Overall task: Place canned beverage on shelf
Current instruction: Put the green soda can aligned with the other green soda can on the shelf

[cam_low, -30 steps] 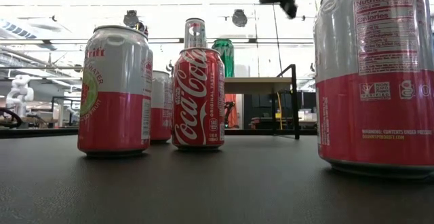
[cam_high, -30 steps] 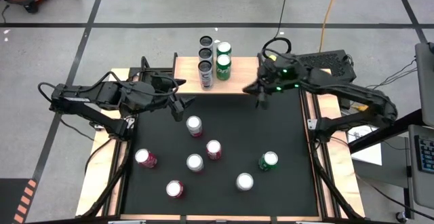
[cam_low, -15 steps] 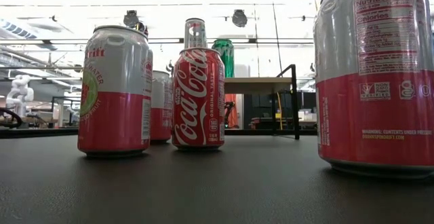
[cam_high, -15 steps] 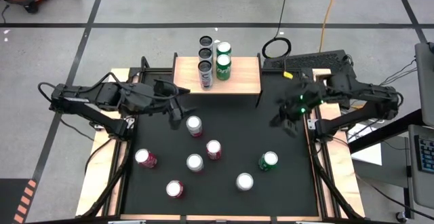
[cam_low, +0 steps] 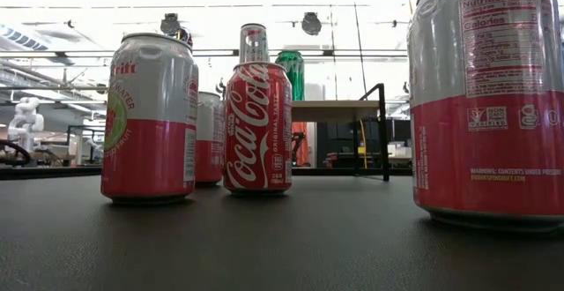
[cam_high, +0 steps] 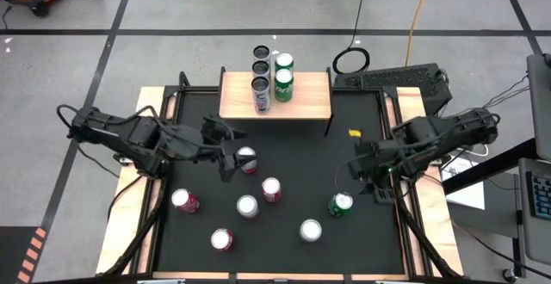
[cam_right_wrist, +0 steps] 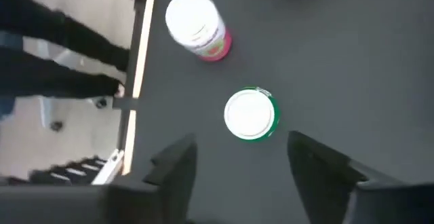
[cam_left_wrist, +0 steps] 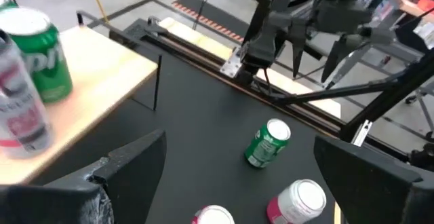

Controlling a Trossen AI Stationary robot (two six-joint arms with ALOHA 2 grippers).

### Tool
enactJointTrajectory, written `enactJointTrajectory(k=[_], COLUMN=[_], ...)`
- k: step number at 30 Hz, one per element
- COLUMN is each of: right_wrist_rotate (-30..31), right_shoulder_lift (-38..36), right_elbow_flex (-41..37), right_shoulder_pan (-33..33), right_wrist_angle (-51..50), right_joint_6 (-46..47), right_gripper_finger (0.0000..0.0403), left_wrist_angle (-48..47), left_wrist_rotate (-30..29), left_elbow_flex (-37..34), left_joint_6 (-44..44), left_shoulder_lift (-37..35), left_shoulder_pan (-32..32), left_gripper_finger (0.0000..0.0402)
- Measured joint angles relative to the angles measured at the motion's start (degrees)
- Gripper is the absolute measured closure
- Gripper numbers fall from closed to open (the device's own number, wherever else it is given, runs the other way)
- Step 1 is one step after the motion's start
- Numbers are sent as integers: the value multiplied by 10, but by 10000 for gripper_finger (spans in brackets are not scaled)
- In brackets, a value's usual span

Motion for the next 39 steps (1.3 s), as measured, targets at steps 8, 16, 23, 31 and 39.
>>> enactJointTrajectory(k=[8, 16, 23, 31, 39], right_wrist_rotate=[13, -13, -19, -2, 0], right_shoulder_lift=[19, 7, 8, 8, 8], right_elbow_flex=[-1, -106, -191, -211, -235], right_shoulder_pan=[47, 71, 70, 39, 25], right_wrist_angle=[2, 144, 225, 224, 201], right_joint_6=[-62, -131, -149, -157, -212], right_gripper_finger=[102, 89, 88, 35, 10], left_wrist_angle=[45, 51, 54, 54, 53], left_wrist_rotate=[6, -17, -21, -27, -64], left_elbow_flex=[0, 0, 0, 0, 0], left_joint_6=[-5, -24, -79, -50, 1], left_shoulder_lift=[54, 101, 129, 133, 133], left_shoulder_pan=[-48, -102, -112, -109, -109], left_gripper_finger=[24, 24, 24, 24, 24])
